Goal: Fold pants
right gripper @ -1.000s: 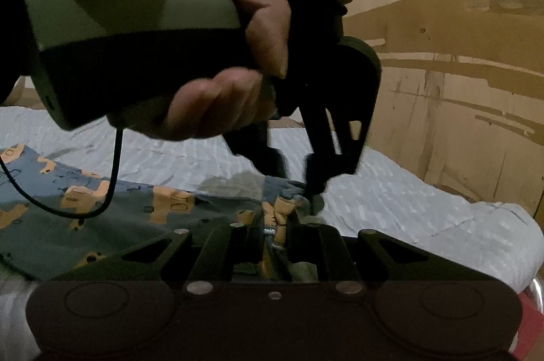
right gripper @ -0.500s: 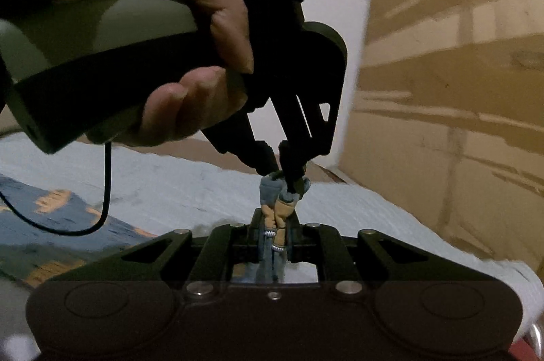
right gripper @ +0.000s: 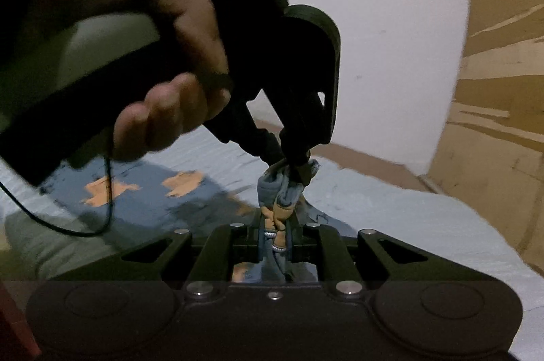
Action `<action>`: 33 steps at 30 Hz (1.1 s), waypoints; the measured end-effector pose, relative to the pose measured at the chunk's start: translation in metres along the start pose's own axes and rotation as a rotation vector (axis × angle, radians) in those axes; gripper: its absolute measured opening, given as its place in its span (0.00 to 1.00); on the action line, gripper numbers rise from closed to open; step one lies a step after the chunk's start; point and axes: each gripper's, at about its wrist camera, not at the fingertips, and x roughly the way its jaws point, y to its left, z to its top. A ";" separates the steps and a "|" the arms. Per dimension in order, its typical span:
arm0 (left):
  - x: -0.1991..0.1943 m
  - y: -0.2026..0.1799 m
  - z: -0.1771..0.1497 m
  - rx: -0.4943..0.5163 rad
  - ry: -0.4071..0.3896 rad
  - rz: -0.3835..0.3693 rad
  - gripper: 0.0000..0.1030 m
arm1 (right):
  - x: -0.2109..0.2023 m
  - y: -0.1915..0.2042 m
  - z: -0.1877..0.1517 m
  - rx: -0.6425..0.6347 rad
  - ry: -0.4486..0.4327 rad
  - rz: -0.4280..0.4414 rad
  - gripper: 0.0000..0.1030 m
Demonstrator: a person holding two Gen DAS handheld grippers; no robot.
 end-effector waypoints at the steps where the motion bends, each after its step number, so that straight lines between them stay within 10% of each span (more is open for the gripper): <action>1: 0.002 0.006 -0.003 -0.006 0.001 0.003 0.10 | 0.004 0.005 -0.002 -0.005 0.011 0.012 0.11; 20: -0.001 -0.016 -0.003 0.183 -0.008 0.139 0.09 | 0.020 0.020 -0.012 0.045 0.040 0.041 0.12; 25: -0.022 -0.018 -0.002 0.198 -0.002 0.209 0.57 | 0.021 0.006 -0.009 0.127 0.057 0.080 0.11; 33: -0.087 0.033 -0.021 0.059 -0.004 0.267 0.77 | 0.028 0.001 -0.013 0.210 0.091 0.130 0.11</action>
